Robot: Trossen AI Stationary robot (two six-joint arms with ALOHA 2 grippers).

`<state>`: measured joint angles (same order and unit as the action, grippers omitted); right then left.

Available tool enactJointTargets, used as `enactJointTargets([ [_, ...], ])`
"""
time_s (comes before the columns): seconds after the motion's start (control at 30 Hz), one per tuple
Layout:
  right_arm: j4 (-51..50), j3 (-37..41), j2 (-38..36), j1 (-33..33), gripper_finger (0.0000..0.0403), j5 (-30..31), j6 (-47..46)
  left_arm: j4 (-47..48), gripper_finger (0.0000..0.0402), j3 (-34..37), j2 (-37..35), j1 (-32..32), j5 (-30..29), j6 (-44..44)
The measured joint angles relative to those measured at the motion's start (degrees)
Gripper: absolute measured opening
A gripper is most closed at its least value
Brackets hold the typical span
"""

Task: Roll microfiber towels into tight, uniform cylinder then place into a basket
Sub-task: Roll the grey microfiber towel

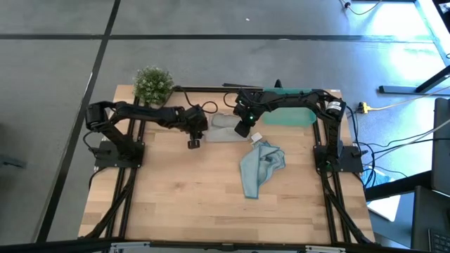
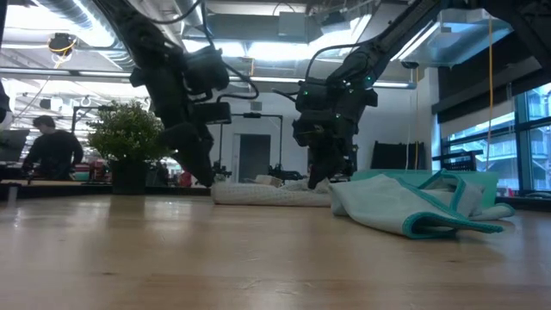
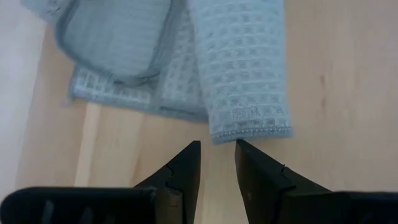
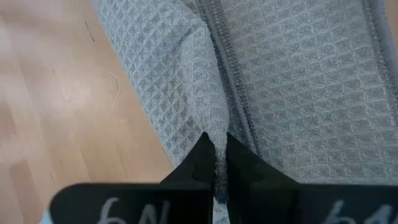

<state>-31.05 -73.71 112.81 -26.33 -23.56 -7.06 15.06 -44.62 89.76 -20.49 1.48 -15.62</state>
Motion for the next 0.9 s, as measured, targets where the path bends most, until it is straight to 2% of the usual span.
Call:
enactJointTargets([
  [0.27,0.78,0.0,0.0,0.0,0.0012,0.01,0.03,-2.37,0.0096,-0.03,0.67,3.35,-0.28,-1.57],
  [0.53,1.2,0.0,0.0,0.0,0.0012,0.0,-0.13,-2.98,0.0094,-0.05,3.43,3.78,-2.19,-1.55],
  [0.63,1.21,-0.01,0.0,0.0,0.0012,0.0,-0.14,-3.16,0.0077,-0.76,3.69,3.78,-2.14,-1.57],
  [0.8,0.15,-0.02,0.0,0.16,0.0012,0.03,-0.14,-3.12,0.0012,-4.32,3.28,2.52,-0.77,-1.51],
  [0.9,-1.43,-0.02,-0.04,0.44,0.0012,0.11,-0.08,-3.23,0.0009,-6.3,3.28,1.51,0.24,-1.55],
])
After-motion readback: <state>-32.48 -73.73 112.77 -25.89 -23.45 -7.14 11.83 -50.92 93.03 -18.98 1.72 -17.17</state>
